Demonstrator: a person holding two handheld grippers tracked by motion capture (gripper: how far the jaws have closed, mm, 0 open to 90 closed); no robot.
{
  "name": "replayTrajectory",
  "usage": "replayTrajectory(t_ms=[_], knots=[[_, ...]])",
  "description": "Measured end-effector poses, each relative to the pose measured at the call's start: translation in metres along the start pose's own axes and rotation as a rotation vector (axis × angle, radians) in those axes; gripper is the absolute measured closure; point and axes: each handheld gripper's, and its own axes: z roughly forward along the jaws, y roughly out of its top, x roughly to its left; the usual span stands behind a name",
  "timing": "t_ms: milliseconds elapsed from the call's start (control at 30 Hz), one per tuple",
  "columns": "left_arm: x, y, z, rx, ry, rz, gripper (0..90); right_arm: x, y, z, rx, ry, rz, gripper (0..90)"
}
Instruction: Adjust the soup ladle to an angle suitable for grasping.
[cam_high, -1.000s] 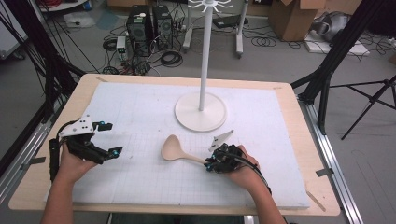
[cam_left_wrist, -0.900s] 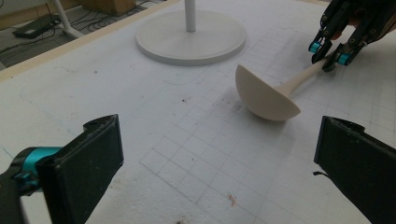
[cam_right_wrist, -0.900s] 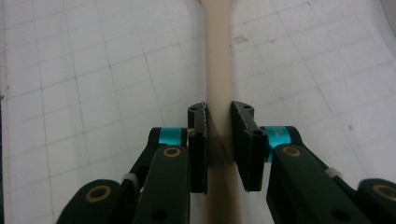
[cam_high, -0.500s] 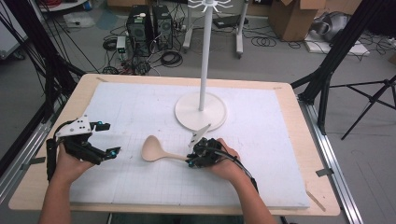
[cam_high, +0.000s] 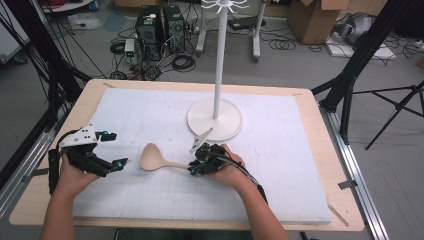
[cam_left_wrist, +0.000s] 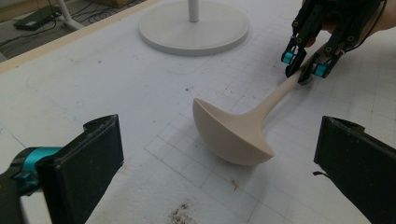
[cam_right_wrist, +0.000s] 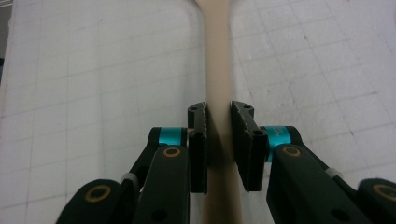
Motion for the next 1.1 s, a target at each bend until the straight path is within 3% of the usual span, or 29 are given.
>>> replayTrajectory(t_ms=[100, 400, 467, 1000, 1033, 1067, 1100], knots=[[0.000, -0.002, -0.004, 0.002, 0.007, -0.004, 1.7, 0.000, 0.008, 0.005, -0.001, 0.003, -0.023, 77.3], [-0.002, -0.007, -0.014, -0.003, 0.025, -0.012, 1.7, -0.001, 0.014, 0.015, -0.001, 0.023, -0.034, 77.2], [-0.002, -0.008, -0.016, -0.002, 0.028, -0.011, 1.7, -0.002, 0.017, 0.016, 0.004, 0.014, -0.059, 77.2], [-0.003, -0.008, -0.013, 0.003, 0.023, -0.011, 1.7, -0.001, 0.024, 0.025, 0.011, -0.003, -0.084, 75.7], [-0.003, -0.008, -0.014, 0.002, 0.024, -0.012, 1.7, -0.001, 0.025, 0.024, -0.019, -0.012, -0.078, 63.5], [-0.003, -0.008, -0.014, 0.002, 0.024, -0.012, 1.7, -0.001, 0.025, 0.024, -0.019, -0.012, -0.078, 63.5], [-0.003, -0.008, -0.014, -0.002, 0.024, -0.012, 1.7, -0.001, 0.026, 0.018, -0.059, -0.025, -0.061, 55.3]])
